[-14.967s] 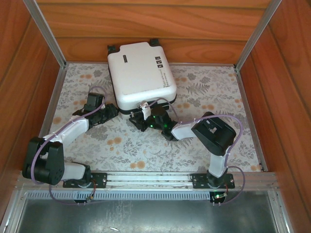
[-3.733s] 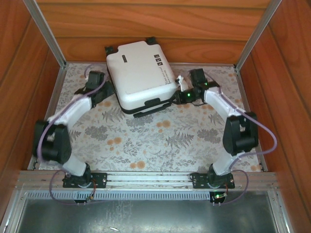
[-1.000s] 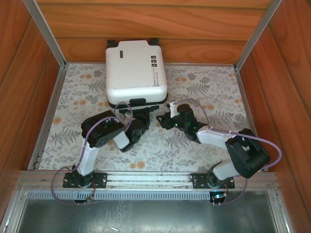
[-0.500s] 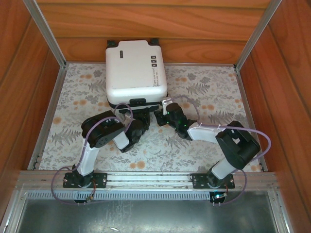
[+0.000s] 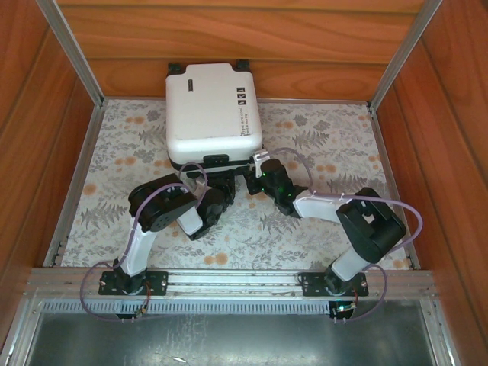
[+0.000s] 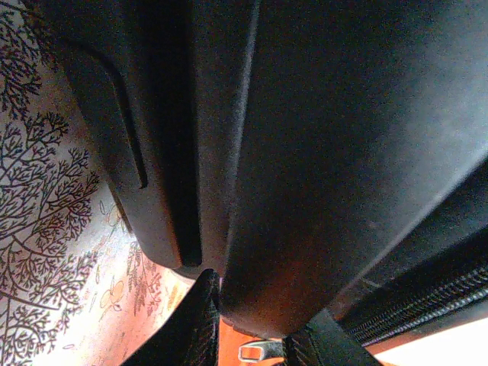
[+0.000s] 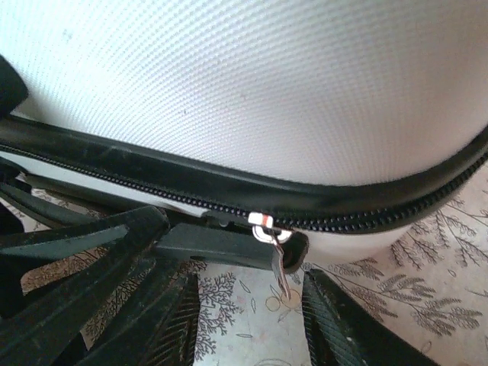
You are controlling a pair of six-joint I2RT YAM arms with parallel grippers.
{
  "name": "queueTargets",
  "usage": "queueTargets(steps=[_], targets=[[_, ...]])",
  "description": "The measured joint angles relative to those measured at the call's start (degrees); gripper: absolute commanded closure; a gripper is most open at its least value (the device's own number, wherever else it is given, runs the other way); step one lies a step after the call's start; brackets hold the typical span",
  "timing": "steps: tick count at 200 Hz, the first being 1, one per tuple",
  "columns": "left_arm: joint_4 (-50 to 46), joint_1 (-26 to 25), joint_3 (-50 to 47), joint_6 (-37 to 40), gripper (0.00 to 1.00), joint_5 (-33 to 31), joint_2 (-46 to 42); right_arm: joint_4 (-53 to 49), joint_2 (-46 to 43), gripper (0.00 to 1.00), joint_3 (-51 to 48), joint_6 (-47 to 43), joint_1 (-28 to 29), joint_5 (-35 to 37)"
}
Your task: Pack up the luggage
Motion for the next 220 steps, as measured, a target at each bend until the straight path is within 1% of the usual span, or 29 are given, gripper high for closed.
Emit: queueTargets(steps=[8,33,48,85,109,128,151,172,183,220], targets=[[0.2,0.0,0.0,0.0,1.0,0.0,0.1,0.3,0.3,0.63,0.2,-0.2,-0.1,-0.7],[0.8,0.0,-0.2,0.2,1.0,0.1,0.3,1.0,2.1,0.74,1.4,-0.3,-0.7,-1.2],[1.0,0.0,-0.2,0.2,1.0,0.1,0.4,1.7,3.5,0.83,1.7,-0.1,-0.7,-0.5],[1.9,-0.1,-1.0,0.1,1.0,0.2,0.4,2.4,4.5,1.0,1.9,0.9,-0.6,2.1],[2.5,-0.1,-1.7,-0.1,1.0,0.7,0.3,3.0,4.3,1.0,1.4,1.1,-0.5,2.2],[3.8,-0.1,-3.6,0.0,1.0,1.3,-0.1,4.1,3.2,1.0,-0.2,1.2,-0.8,0.9],[8.9,-0.2,-8.1,0.2,1.0,2.8,0.3,3.7,0.0,1.0,-3.1,1.3,-2.4,-3.9],[11.4,-0.4,-11.2,-0.4,1.0,3.7,0.5,1.0,-2.2,1.0,-3.8,1.1,-3.8,-8.4],[12.2,-0.5,-12.3,-0.9,1.0,3.7,0.4,-0.4,-3.0,1.0,-3.8,0.9,-4.5,-9.6],[12.4,-0.6,-14.9,-1.8,1.0,4.8,-1.0,-4.0,-5.2,1.0,-3.7,-0.2,-7.7,-9.4]])
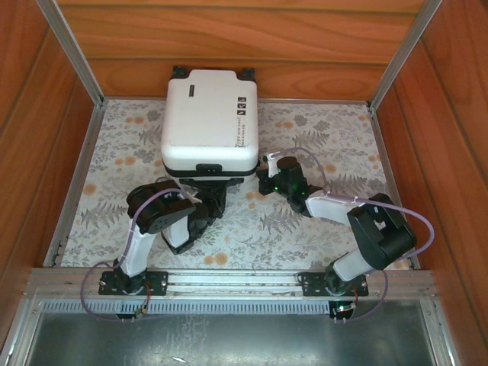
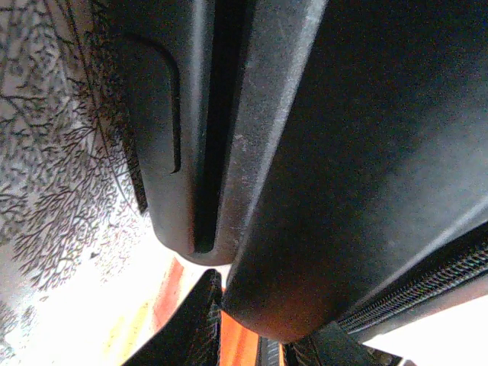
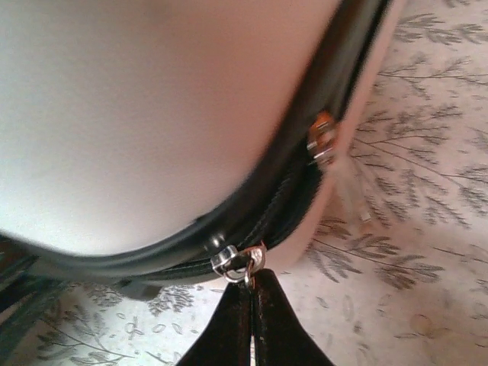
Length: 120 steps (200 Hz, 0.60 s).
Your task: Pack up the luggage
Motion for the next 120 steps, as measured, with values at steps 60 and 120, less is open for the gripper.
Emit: queueTargets(steps=[60,120], targets=[[0.1,-0.5,-4.8,-1.0,1.0,1.5,-2.9,-8.5,-3.1,1.0,1.4,-3.1,-1.3,-1.7],[0.1,-0.8,-4.9,-1.1,1.0,2.7,-3.2,-18.2,-1.0,0.97,7.5,-5.0,-5.1,-9.8]])
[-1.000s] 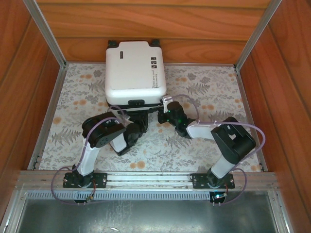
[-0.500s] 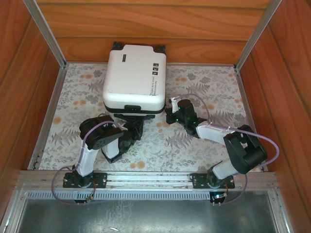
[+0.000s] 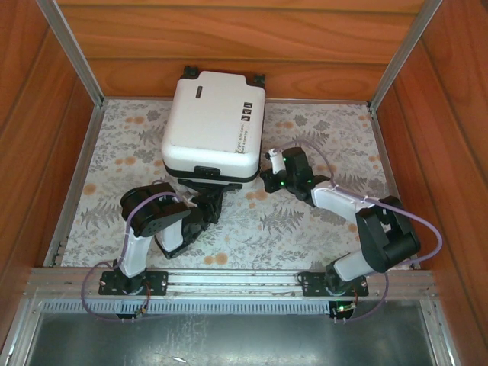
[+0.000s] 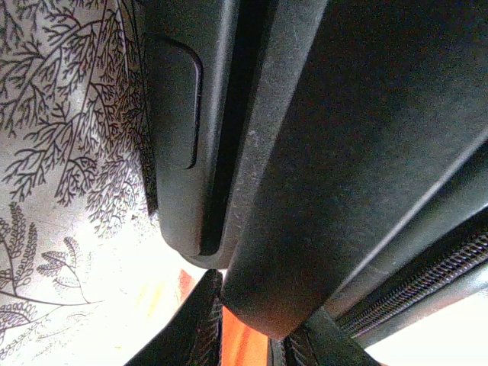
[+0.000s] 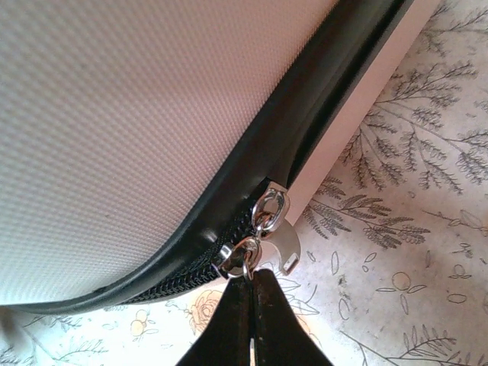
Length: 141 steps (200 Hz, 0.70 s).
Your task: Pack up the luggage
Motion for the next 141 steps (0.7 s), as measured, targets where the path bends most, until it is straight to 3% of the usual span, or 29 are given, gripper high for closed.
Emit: queueTargets(steps=[7,15,20,29,39,54,87,102,141], targets=[[0.0,0.0,0.0,0.2,0.99,0.1,-0.2,-1.0,0.3,0.84,0.7,0.0,-0.3,-0.8],[0.0,0.0,0.0,0.5,0.83,0.2,-0.3,-2.5,0.5,0.62,1.7,0.1,-0.7,-0.6],[-0.1,0.0,-0.1,0.9,0.7,0.3,-0.5,-3.3,0.7,0.55,2.3,0.3,-1.2,0.3],[-0.2,0.0,-0.1,1.5,0.53,0.5,-0.9,-5.1,0.7,0.46,3.6,0.7,-2.7,2.9],[-0.8,-0.3,-0.9,2.5,0.44,0.9,-1.4,-6.0,0.6,0.39,4.9,1.6,-5.1,6.6],[-2.5,-0.9,-2.4,3.4,0.18,1.6,-2.5,-6.6,-1.0,0.35,5.7,3.3,-8.0,11.4],[-12.1,-4.4,-0.6,8.0,0.15,3.9,-8.7,-8.9,-11.5,0.32,3.1,5.5,-8.8,17.3],[-17.3,-6.1,2.1,10.5,0.0,4.9,-10.3,-8.3,-16.4,0.32,1.5,5.6,-8.8,19.5],[-35.1,-9.6,11.6,24.0,0.0,8.2,-15.1,-0.5,-24.2,0.24,-8.6,2.5,-9.0,26.1]])
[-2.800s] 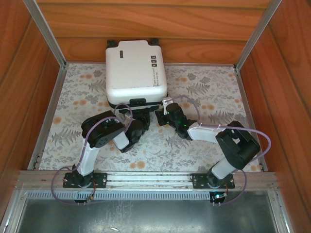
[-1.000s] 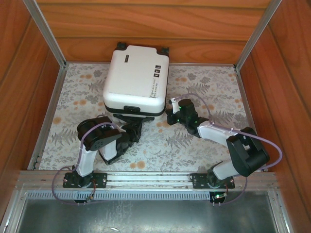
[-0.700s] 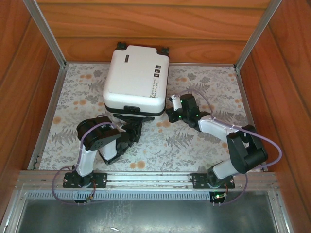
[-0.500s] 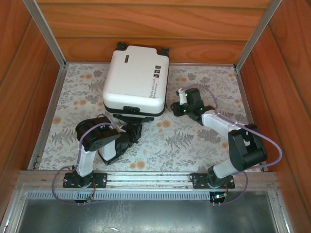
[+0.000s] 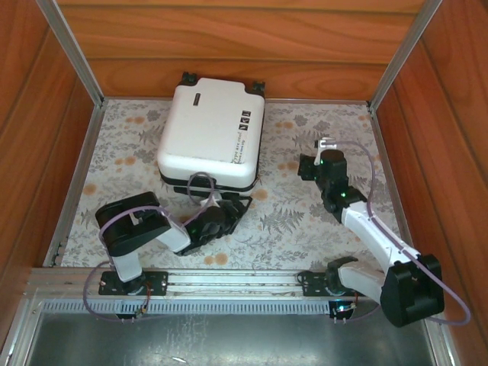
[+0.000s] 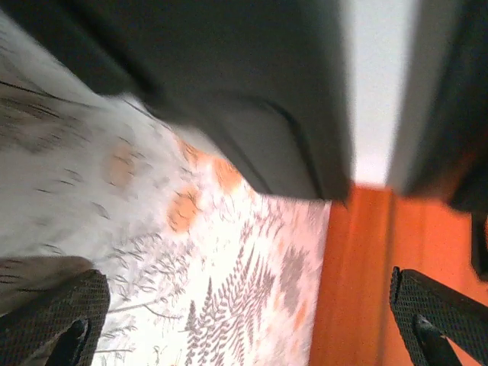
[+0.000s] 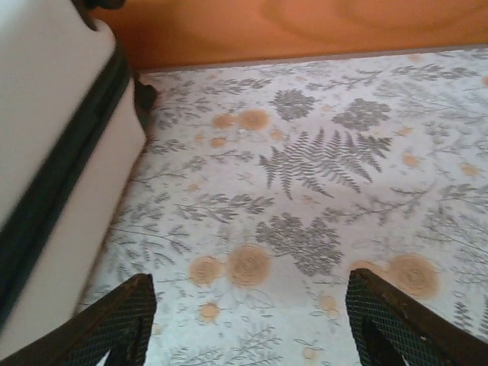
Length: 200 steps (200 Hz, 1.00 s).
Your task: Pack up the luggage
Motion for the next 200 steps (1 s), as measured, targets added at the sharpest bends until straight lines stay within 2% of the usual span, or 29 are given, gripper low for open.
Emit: queueTargets(steps=[16,31,43,56,58,61,71,81,92,99,110,124,131,145,155,166,182,200], targets=[[-7.5,-1.8,5.5,8.2,0.0,0.3,-2.2,3.1,-1.6,0.18,-4.4,-1.9,-0.3,1.9],[-12.7,-3.9,12.1,19.0,0.0,1.1,-3.7,4.4,-2.2,0.14,-6.4,-2.8,-0.9,3.3],[-16.7,-5.3,17.5,29.8,0.0,1.7,-4.9,5.4,-2.2,0.1,-6.9,-3.3,-1.9,4.3],[-21.6,-6.3,22.2,43.7,0.0,0.9,-7.2,6.4,-2.2,0.1,-7.0,-3.9,-2.9,5.0],[-22.0,-6.4,22.6,45.3,0.0,0.8,-7.5,6.6,-2.1,0.05,-7.0,-3.9,-3.1,5.0],[-23.1,-6.7,23.5,49.5,0.0,-0.1,-8.1,7.0,-2.1,0.0,-7.0,-4.2,-3.3,5.1],[-26.0,-7.4,26.1,62.4,0.0,-3.3,-9.7,8.4,-1.7,0.01,-7.0,-5.1,-4.2,5.2],[-27.6,-7.4,28.3,77.7,0.0,-10.2,-10.4,10.5,-0.6,0.01,-7.2,-6.0,-5.3,5.1],[-29.0,-6.7,30.7,91.1,0.0,-17.4,-9.6,12.6,1.6,0.01,-7.2,-6.7,-6.8,4.8],[-30.1,-4.4,32.3,98.8,0.0,-22.1,-8.8,14.0,3.5,0.01,-7.2,-7.0,-8.1,4.1],[-31.8,1.2,32.6,106.1,0.0,-26.1,-9.0,16.2,6.6,0.01,-7.2,-7.4,-10.0,3.2],[-31.3,11.1,30.2,106.3,0.0,-25.0,-13.4,19.3,10.8,0.01,-7.3,-7.6,-11.8,1.6],[-32.3,17.1,28.2,105.4,0.0,-23.9,-18.4,21.1,12.9,0.01,-7.3,-8.0,-12.4,0.8],[-33.2,33.0,22.4,99.0,0.0,-20.9,-30.4,24.6,17.0,0.01,-7.3,-8.6,-13.1,-0.9],[-33.1,46.4,18.5,93.0,0.0,-20.3,-38.1,27.9,20.5,0.01,-7.5,-9.0,-13.5,-2.6],[-32.7,56.1,15.0,89.0,0.0,-19.9,-42.9,31.6,23.8,0.01,-8.1,-9.2,-13.9,-4.4],[-31.5,62.0,10.9,86.3,0.0,-17.3,-43.4,34.6,26.7,0.01,-9.4,-9.4,-14.8,-6.9],[-30.4,63.7,5.6,84.7,0.0,-13.5,-37.4,35.6,26.8,0.01,-10.1,-9.6,-15.8,-9.1]])
